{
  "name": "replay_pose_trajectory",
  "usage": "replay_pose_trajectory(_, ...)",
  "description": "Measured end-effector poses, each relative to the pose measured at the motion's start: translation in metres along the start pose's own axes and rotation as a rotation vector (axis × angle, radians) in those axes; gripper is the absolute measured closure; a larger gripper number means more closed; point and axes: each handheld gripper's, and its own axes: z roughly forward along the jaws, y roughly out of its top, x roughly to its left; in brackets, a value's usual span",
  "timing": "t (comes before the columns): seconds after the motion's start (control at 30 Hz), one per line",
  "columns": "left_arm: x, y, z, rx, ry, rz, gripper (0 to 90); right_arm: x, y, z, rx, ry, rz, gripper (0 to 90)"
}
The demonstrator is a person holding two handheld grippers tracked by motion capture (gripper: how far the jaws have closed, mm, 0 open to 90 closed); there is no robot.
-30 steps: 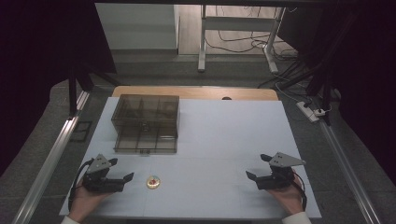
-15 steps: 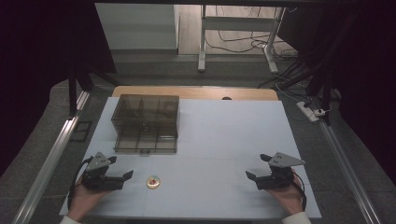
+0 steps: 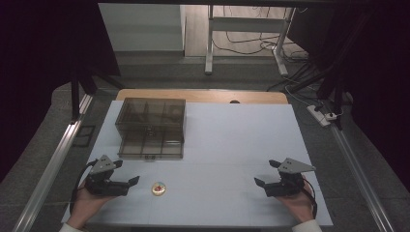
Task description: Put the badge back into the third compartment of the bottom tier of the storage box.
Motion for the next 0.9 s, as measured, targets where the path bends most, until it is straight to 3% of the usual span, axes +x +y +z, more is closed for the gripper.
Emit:
replay_pose_trajectory(0.37, -0.008, 0.011, 0.006, 0.04, -0.037, 0.06, 12.1, 0.001, 0.0, 0.001, 0.0, 0.004, 0.0, 10.7)
replay_pose_trajectory(0.9, -0.016, 0.02, 0.019, 0.105, -0.09, 0.109, 12.0, 0.001, 0.0, 0.001, 0.013, 0.003, -0.002, 10.8)
